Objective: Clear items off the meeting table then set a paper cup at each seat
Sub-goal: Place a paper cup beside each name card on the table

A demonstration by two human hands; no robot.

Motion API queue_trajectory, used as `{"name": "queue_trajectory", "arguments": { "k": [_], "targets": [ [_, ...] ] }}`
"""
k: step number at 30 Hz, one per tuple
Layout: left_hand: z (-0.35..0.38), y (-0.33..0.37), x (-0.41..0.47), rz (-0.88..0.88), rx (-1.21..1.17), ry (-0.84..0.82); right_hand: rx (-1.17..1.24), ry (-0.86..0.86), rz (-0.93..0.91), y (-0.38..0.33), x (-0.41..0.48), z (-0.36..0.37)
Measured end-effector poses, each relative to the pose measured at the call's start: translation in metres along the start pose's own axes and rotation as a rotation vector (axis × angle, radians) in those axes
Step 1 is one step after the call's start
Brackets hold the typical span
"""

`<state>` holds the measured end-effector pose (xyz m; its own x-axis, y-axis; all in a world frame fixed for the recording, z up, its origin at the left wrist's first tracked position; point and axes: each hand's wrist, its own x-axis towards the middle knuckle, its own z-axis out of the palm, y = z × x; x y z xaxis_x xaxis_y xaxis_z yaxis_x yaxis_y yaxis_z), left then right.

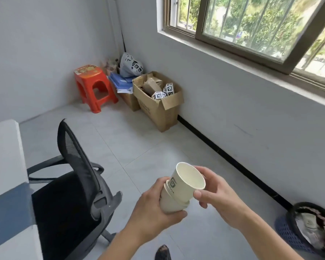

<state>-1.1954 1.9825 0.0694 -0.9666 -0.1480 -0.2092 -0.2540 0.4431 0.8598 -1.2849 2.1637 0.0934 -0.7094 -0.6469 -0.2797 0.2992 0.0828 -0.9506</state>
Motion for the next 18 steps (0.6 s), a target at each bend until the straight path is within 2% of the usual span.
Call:
{"name": "queue_trajectory", "arguments": {
  "k": [5, 9, 15, 18],
  "targets": [
    [-0.023, 0.016, 0.082, -0.012, 0.029, -0.033, -0.067, 0.033, -0.02, -0.025, 0.076, -0.03],
    [-0.039, 0.016, 0.155, -0.058, 0.043, 0.003, -0.031, 0.028, -0.008, -0.039, 0.159, -0.058],
    [-0.071, 0.023, 0.28, -0.124, 0.016, 0.129, 0.019, 0.029, -0.012, -0.076, 0.313, -0.113],
    [-0.104, 0.026, 0.323, -0.17, -0.077, 0.275, -0.013, -0.013, -0.052, -0.109, 0.387, -0.121]
  ]
}}
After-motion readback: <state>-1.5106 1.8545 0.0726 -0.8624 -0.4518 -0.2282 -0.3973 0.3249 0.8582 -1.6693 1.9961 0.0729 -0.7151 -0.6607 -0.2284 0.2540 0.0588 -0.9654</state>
